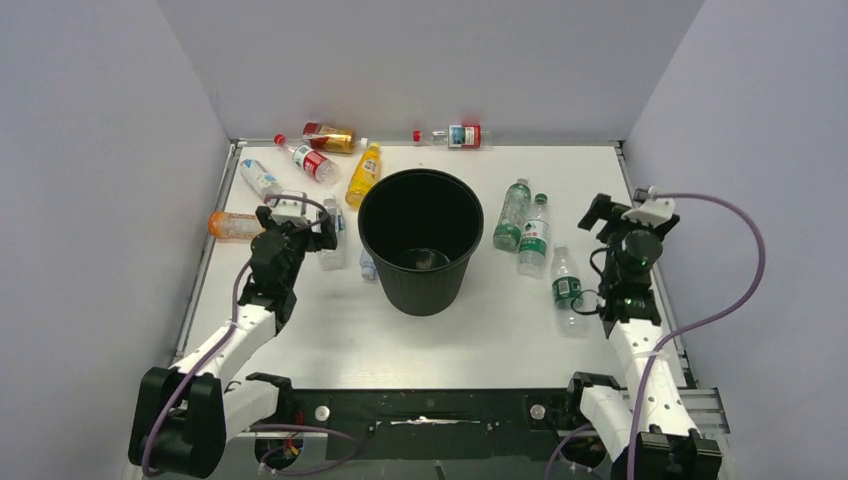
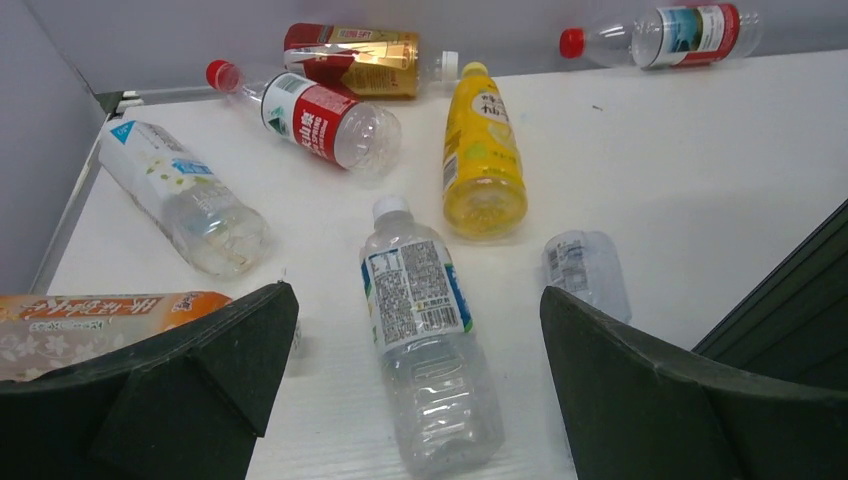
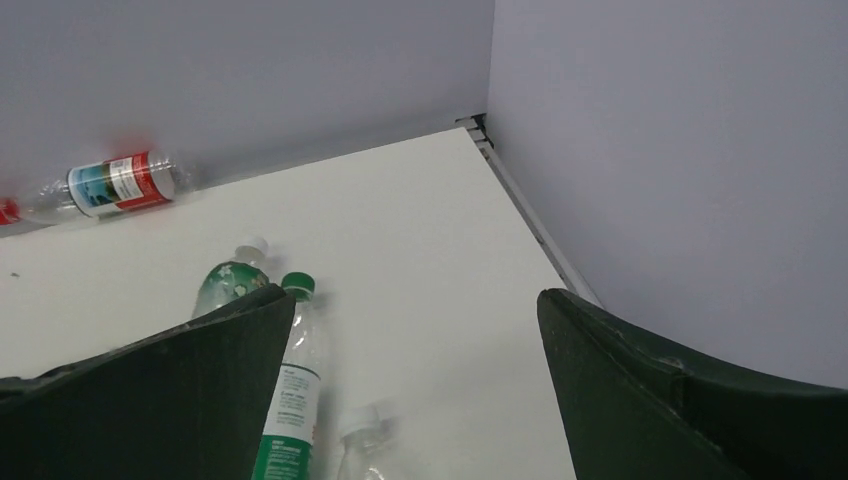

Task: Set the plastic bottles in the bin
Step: Pick up the plastic bottle at the center of the board.

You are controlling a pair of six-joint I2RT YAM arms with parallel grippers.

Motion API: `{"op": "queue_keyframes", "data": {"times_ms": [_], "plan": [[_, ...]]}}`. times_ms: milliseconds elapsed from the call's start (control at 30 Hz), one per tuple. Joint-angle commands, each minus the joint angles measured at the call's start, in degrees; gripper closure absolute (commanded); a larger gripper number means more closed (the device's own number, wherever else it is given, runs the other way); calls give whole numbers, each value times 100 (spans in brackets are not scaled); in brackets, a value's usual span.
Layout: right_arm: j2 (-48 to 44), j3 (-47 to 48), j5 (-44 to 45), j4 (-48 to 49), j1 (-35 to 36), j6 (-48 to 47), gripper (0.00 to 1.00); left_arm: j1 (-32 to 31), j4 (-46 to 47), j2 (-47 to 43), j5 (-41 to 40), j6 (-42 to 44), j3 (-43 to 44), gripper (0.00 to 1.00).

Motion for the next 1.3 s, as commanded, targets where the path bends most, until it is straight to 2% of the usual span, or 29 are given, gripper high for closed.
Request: {"op": "queue_keyframes", "data": {"times_ms": [0,133,167,200,333,500,600,667,800,967,1067,1267], "plan": [[249,1817,-63,-2876,28,659,2,-13,-1593,-418,18,-630,1098,5],[1049,3047,-223,-4720,1,1336,2,-6,-3337,-507,-21,-767,2307,5],[1346,3299,-400,-5002,-38,1380,2,-5,-3747,-482,-452,-1489,2601,5],[1549,3406,-693,-5171,-71,1302,2,2,-4070,-438,-547,-2089,2866,5],[2343,3696,-1293,-5813,-95,1191,2,96,-4880,-328,79,-2457,3461,5],[2330,3129,-990,-5791,-92,1281,2,578,-4831,-433,1183,-2958,3137,5],[2396,2862,-761,-5720,-87,1295,2,1057,-4574,-374,2226,-3003,3012,5],[2533,2808,-725,-5784,-70,1260,2,1310,-4634,-198,2565,-3090,3063,5],[2839,2727,-694,-5832,88,1244,2,1385,-4874,54,2371,-3038,3126,5],[3290,2736,-749,-5786,331,1289,2,1383,-4930,-113,1833,-3153,2938,5],[3425,2625,-811,-5661,421,1347,0,1384,-5054,-106,1837,-3216,3009,5],[3576,2537,-738,-5567,542,1396,6,1345,-5344,29,2140,-2962,3209,5]]}}
